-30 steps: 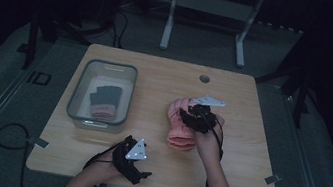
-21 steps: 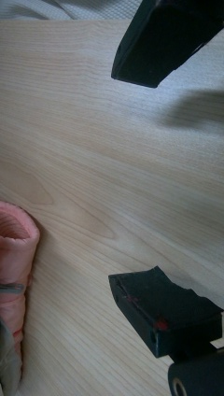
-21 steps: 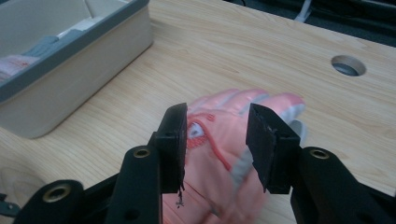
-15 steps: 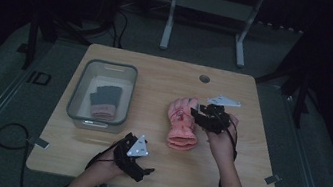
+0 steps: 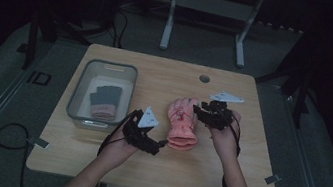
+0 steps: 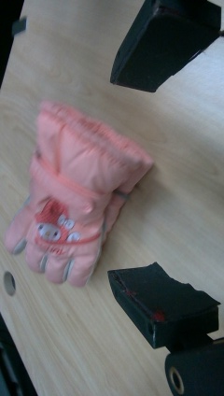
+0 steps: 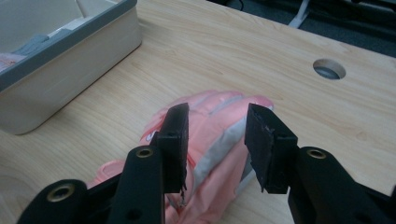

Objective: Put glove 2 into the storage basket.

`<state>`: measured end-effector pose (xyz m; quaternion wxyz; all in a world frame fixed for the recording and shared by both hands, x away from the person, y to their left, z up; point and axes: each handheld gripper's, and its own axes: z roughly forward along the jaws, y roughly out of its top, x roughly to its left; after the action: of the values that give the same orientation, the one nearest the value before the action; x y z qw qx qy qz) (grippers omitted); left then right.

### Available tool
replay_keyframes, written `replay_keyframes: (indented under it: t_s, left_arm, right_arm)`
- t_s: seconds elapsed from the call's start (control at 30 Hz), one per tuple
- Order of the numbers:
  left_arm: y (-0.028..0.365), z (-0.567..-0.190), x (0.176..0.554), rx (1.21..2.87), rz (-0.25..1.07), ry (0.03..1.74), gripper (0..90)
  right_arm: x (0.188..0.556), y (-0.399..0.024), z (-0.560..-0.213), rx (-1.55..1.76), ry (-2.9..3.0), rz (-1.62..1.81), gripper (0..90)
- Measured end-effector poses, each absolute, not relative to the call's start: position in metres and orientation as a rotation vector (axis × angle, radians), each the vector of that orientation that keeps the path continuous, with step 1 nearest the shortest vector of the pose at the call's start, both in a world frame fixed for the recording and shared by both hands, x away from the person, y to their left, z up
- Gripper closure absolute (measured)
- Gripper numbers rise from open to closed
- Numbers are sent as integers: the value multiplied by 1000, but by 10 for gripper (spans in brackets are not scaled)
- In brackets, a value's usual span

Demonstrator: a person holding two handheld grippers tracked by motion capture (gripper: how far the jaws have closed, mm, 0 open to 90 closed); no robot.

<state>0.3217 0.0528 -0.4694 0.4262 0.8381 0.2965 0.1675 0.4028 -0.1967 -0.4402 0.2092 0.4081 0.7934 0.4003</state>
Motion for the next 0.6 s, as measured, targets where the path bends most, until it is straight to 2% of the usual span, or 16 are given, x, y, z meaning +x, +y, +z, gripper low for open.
replay_keyframes:
  t_s: [0.1,0.27,0.3,0.37,0.6]
  left_arm:
    - [46,-454,340,2095,435,801,129]
    - [42,-448,355,2068,457,857,143]
    - [37,-452,374,2053,438,929,146]
    - [33,-457,384,2072,416,952,146]
    - [25,-478,410,2096,296,1020,146]
  right_arm:
    - [409,-192,-441,1135,2213,1114,600]
    - [417,-183,-450,1165,2219,1086,595]
    - [422,-181,-460,1207,2234,1074,563]
    - [424,-180,-468,1230,2241,1046,535]
    - [426,-196,-495,1312,2329,1009,525]
